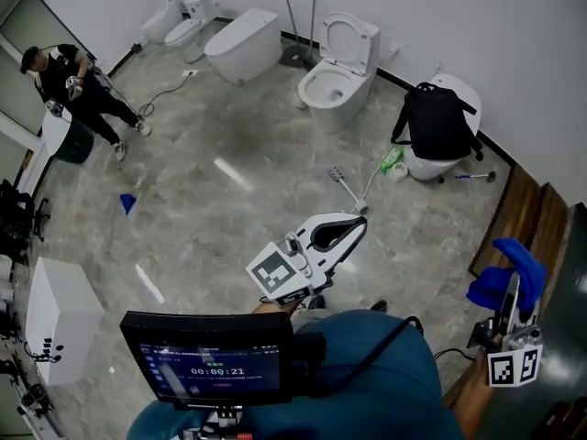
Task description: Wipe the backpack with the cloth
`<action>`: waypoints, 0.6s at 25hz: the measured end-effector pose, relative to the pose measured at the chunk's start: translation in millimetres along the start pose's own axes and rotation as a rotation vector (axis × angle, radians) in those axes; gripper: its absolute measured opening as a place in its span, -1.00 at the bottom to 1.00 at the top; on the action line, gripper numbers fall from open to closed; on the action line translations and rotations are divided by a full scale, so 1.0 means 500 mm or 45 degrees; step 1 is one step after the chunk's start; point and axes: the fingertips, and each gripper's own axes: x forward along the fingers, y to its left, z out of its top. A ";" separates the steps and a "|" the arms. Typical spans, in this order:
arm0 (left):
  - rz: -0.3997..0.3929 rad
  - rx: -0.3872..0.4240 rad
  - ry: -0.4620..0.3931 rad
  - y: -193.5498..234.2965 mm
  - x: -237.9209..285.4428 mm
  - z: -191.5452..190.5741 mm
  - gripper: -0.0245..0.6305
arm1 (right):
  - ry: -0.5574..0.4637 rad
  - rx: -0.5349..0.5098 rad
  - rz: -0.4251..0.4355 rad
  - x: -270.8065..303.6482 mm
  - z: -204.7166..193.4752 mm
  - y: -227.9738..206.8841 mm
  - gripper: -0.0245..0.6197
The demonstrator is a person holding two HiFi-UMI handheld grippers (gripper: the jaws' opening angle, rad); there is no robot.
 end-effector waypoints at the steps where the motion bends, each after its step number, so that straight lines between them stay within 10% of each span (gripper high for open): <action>1: -0.020 0.006 0.002 0.002 -0.014 -0.002 -0.91 | -0.011 -0.003 -0.026 -0.009 -0.007 0.016 -0.86; 15: -0.141 -0.045 -0.055 -0.016 -0.201 0.026 -0.91 | 0.001 -0.088 -0.197 -0.105 -0.011 0.224 -0.87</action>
